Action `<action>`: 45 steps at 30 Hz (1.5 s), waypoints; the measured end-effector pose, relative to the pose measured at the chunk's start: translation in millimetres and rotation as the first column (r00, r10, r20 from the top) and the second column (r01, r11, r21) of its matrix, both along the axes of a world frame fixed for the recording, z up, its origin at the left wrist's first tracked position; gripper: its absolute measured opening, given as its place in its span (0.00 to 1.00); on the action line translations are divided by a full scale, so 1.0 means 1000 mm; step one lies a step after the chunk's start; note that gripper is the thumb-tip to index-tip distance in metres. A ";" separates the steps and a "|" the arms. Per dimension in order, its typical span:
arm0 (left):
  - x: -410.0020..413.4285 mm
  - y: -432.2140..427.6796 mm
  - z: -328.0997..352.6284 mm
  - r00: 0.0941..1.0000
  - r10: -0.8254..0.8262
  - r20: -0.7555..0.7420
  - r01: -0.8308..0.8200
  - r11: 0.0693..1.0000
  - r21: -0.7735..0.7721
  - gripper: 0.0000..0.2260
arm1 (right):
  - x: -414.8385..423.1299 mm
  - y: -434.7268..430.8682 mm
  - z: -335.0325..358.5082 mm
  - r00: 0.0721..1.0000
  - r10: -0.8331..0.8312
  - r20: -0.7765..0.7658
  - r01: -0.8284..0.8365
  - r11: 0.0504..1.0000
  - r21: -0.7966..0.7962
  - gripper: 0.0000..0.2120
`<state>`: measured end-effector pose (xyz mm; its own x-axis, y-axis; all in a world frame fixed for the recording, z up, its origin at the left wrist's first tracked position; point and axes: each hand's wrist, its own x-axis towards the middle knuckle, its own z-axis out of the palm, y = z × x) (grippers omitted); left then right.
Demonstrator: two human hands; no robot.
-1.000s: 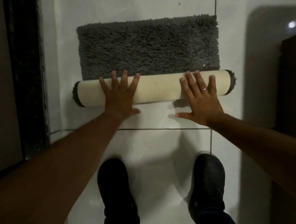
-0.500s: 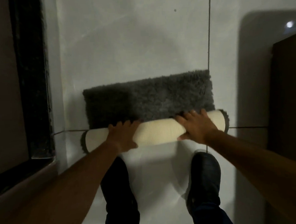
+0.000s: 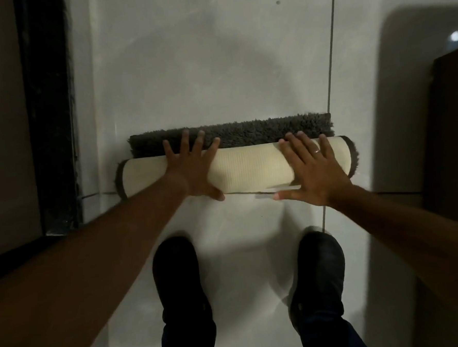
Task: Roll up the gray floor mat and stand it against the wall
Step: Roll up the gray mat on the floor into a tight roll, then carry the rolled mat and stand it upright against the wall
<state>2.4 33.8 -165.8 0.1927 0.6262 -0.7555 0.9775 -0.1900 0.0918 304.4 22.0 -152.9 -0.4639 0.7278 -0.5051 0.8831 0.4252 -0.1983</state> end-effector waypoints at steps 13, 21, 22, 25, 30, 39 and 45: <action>-0.023 0.085 -0.012 0.997 -0.006 0.081 0.023 0.977 -0.212 0.67 | -0.023 0.111 -0.022 0.997 0.077 0.018 -0.069 0.956 -0.286 0.62; -0.014 0.052 0.009 0.994 -0.018 0.111 0.022 0.999 -0.037 0.47 | -0.051 0.096 -0.010 0.994 0.089 -0.064 -0.106 0.929 -0.356 0.63; -0.011 0.044 0.014 0.993 -0.025 0.116 0.024 1.000 0.012 0.44 | -0.063 0.092 -0.007 0.992 0.096 -0.083 -0.120 0.923 -0.366 0.64; -0.002 0.029 0.038 0.989 -0.122 0.090 0.104 0.977 0.185 0.38 | -0.094 0.080 0.008 0.990 0.081 -0.118 -0.121 0.911 -0.394 0.66; 0.010 0.063 0.117 0.945 -0.327 0.015 0.306 0.900 0.309 0.34 | -0.100 0.092 0.062 0.978 -0.032 -0.204 -0.047 0.927 -0.373 0.50; 0.026 0.158 0.335 0.488 0.368 0.792 -0.851 0.403 0.337 0.53 | -0.040 0.193 0.256 0.599 -0.718 -0.355 0.388 0.648 -0.656 0.36; 0.029 0.319 0.418 -0.303 0.650 0.697 -0.632 0.411 -0.658 0.43 | -0.042 0.336 0.382 0.580 -0.668 -0.466 0.252 0.691 -0.677 0.37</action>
<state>31.5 353.0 252.5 0.0851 0.8655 -0.4935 -0.2420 0.4985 0.8325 262.1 358.3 228.7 -0.4769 0.6740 -0.5641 0.4659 -0.3504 -0.8125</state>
